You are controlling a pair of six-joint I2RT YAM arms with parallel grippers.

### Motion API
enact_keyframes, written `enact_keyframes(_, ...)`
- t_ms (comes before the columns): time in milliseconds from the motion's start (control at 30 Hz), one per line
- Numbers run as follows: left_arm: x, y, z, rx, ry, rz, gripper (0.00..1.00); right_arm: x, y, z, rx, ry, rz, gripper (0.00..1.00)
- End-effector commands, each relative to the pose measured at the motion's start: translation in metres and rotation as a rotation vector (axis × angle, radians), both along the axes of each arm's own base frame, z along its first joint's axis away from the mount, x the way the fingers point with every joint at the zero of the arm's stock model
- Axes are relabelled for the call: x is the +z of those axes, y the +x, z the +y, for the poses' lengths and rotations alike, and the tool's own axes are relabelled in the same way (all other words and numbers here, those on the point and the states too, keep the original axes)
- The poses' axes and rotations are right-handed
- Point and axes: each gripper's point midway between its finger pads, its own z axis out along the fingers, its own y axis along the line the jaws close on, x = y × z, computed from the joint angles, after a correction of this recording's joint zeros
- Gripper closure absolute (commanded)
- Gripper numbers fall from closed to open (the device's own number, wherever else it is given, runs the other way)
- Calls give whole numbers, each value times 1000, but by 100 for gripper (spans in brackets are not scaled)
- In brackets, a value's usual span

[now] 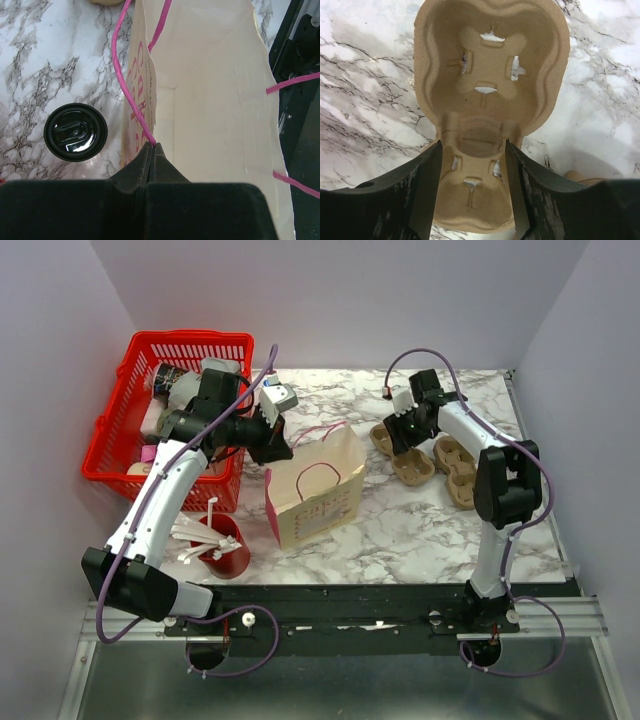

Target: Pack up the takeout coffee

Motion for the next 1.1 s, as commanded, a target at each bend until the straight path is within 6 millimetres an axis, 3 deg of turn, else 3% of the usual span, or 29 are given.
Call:
enact_keyframes(0,2,1,2,12,-10,-2,100,-6,9,-3,-22,-32,-12,38)
enact_keyframes(1067,-2,8,5,31,-15,15,100,-16,5,-3,-46,-60,8,50)
